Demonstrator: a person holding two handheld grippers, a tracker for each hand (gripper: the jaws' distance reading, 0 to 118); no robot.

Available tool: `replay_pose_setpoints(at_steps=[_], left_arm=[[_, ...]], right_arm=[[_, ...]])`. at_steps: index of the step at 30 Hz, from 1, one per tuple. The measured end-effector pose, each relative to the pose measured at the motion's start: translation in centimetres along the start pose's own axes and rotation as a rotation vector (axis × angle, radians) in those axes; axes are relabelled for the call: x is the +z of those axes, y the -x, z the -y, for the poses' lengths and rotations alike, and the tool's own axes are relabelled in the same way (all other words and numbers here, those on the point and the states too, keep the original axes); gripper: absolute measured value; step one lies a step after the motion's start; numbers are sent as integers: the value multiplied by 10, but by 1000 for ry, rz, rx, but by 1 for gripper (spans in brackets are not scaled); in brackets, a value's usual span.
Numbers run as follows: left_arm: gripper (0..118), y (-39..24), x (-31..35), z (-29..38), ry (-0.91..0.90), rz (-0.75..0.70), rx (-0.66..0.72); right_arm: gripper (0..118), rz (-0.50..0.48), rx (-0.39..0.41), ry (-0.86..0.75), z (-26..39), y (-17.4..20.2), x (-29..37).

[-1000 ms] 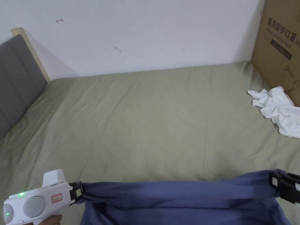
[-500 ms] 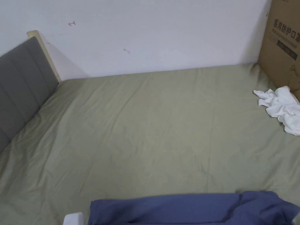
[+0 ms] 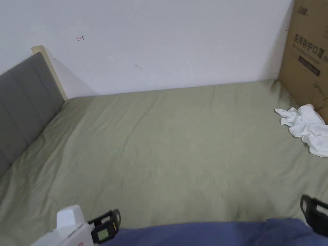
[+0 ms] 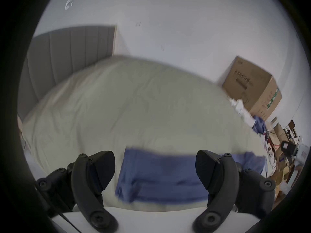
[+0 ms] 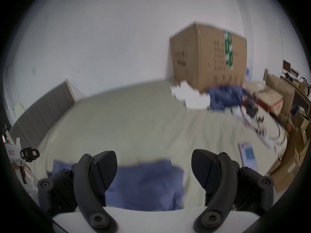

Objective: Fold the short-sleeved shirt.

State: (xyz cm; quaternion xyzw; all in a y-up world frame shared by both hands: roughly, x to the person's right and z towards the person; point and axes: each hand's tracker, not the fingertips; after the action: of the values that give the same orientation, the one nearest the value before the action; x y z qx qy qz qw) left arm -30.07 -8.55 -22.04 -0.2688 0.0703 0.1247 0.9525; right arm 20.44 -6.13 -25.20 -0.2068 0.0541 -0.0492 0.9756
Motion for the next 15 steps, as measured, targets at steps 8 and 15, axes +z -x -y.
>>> replay_pose_setpoints(at_steps=[8, 15], left_arm=[[102, -71, 30, -61, -421, -60, -185], [91, -99, 34, -63, -560, -95, -250]], right_arm=[[93, 19, 107, -271, -65, 53, 12], [72, 52, 190, -327, -65, 76, 10]])
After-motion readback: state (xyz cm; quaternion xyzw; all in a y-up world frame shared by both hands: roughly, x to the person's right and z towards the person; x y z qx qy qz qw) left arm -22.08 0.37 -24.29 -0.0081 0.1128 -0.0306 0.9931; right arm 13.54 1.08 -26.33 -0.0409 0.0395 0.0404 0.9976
